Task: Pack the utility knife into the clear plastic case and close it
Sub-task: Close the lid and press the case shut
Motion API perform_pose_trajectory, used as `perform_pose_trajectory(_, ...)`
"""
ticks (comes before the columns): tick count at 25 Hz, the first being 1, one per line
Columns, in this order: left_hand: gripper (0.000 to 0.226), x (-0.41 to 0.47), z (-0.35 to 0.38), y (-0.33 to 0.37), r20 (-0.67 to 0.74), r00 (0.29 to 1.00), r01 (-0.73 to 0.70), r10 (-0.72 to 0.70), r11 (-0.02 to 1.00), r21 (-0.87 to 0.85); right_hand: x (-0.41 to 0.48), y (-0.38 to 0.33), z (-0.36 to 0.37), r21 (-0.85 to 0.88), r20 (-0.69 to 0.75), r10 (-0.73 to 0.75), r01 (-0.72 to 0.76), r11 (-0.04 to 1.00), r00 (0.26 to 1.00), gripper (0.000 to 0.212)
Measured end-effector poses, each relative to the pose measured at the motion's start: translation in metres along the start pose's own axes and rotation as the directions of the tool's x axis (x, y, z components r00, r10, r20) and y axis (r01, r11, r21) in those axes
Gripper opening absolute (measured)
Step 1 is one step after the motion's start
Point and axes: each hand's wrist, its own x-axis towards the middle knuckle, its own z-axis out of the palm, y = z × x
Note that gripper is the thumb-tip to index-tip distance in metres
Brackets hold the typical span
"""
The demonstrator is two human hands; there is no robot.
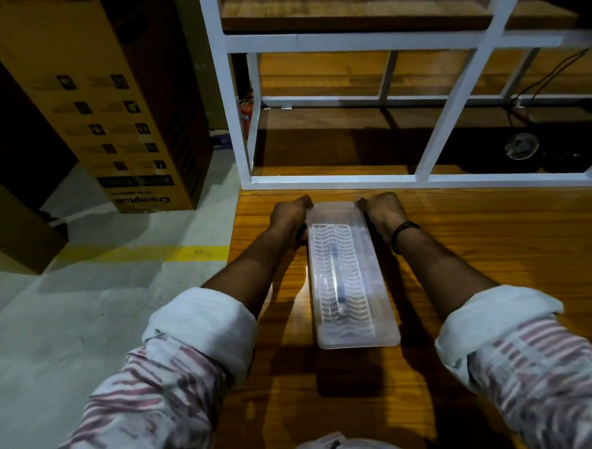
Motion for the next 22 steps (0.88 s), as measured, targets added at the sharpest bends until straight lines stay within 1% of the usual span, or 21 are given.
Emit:
perform_pose_trajectory(2,0.028,-0.008,-0.001,-0.003,-0.022,0.999,-0.032,0.032,0.999,-0.003,-0.008,0.004,-0.002,0.041,-0.014,-0.023,0.023,0.999,1.000,0.028)
perform_pose_trajectory(4,0.021,-0.023,-0.008,-0.011,-0.008,0.998,-0.056,0.056,0.997,-0.049,-0.019,0.010,-0.007,0.118,-0.009,-0.009,0.010,0.993,1.000,0.027)
perform_pose_trajectory(6,0.019,-0.035,-0.019,-0.024,0.038,0.996,-0.074,0.075,0.996,-0.044,-0.036,0.022,-0.014,0.143,0.037,-0.030,0.025,0.989,0.999,0.026)
perform_pose_trajectory(8,0.019,-0.042,-0.029,-0.040,0.119,0.989,-0.086,0.089,0.996,-0.036,-0.054,0.035,-0.022,0.142,0.090,-0.035,0.022,0.990,0.995,0.026)
perform_pose_trajectory(10,0.024,-0.050,-0.037,-0.056,0.187,0.980,-0.055,0.070,0.995,-0.087,-0.073,0.048,-0.028,0.227,0.162,-0.012,-0.025,0.973,0.987,0.029)
perform_pose_trajectory(12,0.021,-0.059,-0.041,-0.066,0.201,0.978,-0.044,0.060,0.996,-0.083,-0.089,0.057,-0.031,0.288,0.218,0.004,-0.068,0.955,0.976,0.032)
perform_pose_trajectory(14,0.012,-0.066,-0.044,-0.071,0.185,0.981,-0.052,0.061,0.997,-0.053,-0.104,0.056,-0.032,0.288,0.204,0.021,-0.081,0.954,0.979,0.023)
perform_pose_trajectory(16,0.008,-0.067,-0.044,-0.072,0.183,0.981,-0.061,0.073,0.996,-0.065,-0.113,0.053,-0.031,0.309,0.170,0.010,-0.063,0.949,0.985,0.015)
perform_pose_trajectory(19,0.009,-0.067,-0.042,-0.074,0.180,0.980,-0.079,0.088,0.995,-0.058,-0.115,0.053,-0.030,0.336,0.135,-0.004,-0.042,0.941,0.991,0.011)
perform_pose_trajectory(22,0.010,-0.066,-0.040,-0.073,0.189,0.977,-0.084,0.100,0.992,-0.091,-0.110,0.057,-0.027,0.356,0.115,-0.007,-0.034,0.934,0.993,0.008)
